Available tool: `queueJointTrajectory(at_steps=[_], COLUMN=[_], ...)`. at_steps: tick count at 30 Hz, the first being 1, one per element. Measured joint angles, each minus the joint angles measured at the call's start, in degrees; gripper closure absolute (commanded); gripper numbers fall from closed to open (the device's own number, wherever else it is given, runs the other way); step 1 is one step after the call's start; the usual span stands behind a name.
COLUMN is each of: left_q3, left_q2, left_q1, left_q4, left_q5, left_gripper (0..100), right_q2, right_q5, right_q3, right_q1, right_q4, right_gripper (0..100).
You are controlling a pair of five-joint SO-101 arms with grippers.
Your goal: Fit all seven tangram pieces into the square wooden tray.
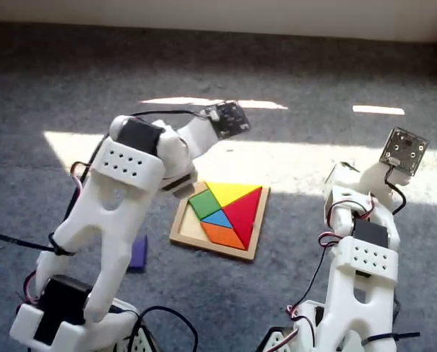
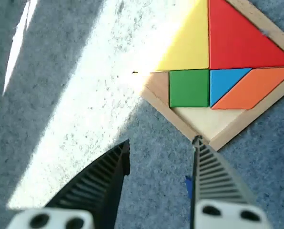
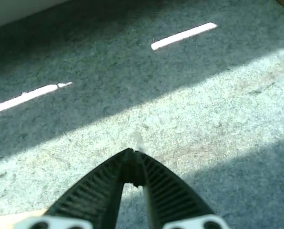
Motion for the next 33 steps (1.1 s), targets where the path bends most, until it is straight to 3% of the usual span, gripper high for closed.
queueJointTrajectory(at_steps=[7,13,25,33], left_q3=[1.05,12.75,40.44,42.55], left_q2=[-0.97,-1.41,-1.41,-1.41], left_q1=[-12.13,-18.46,-19.25,-19.25], left_q4=[7.91,8.0,-14.95,-16.97], left_q5=[4.84,4.31,-1.41,-1.41], left_gripper=[69,70,72,83], right_q2=[0.0,0.0,0.0,0.0], right_q5=[0.0,0.0,2.55,2.99], right_q3=[0.0,0.0,0.0,0.0], right_q1=[-1.32,-2.46,-3.43,-4.13], right_q4=[0.0,0.0,0.0,0.0], right_gripper=[98.9,98.9,98.9,98.9])
